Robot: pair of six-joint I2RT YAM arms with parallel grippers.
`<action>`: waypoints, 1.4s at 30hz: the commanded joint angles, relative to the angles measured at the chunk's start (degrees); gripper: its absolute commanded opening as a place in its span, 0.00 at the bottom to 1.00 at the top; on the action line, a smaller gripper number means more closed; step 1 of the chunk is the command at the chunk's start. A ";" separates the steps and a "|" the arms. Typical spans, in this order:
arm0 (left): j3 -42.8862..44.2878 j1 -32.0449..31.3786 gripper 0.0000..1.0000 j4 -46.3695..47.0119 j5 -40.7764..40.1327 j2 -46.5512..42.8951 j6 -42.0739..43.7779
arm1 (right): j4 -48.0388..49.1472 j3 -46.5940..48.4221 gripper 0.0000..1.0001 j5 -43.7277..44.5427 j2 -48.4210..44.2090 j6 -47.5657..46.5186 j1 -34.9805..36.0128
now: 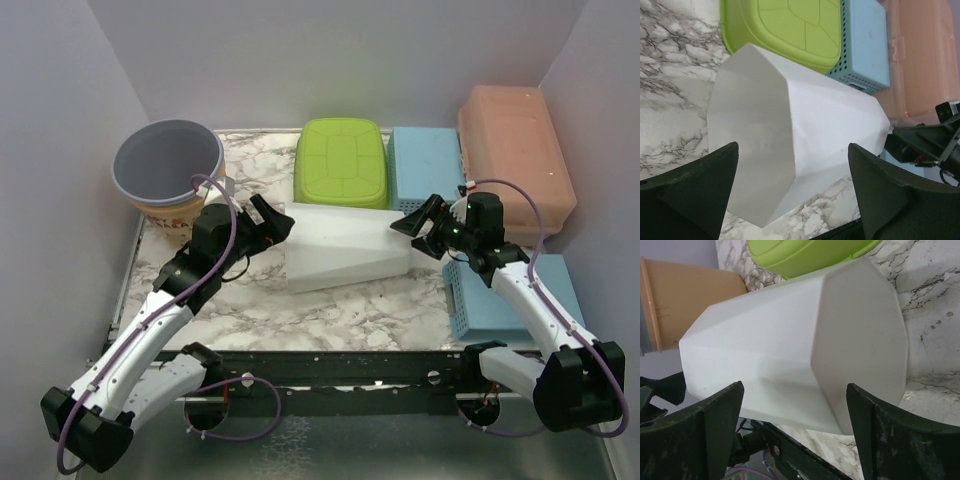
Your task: Turn the large container upside down
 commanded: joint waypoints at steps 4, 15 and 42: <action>1.84 -0.08 0.82 2.92 10.68 4.86 4.26 | 2.00 -0.94 0.80 -3.48 0.84 0.37 -0.19; 0.34 -0.12 0.59 2.89 9.89 5.35 3.96 | 0.88 -0.99 0.78 -3.17 1.40 0.19 -0.26; -1.18 -0.08 0.15 2.11 8.50 8.20 6.29 | 1.21 -1.28 0.53 -1.36 -1.68 0.63 -0.22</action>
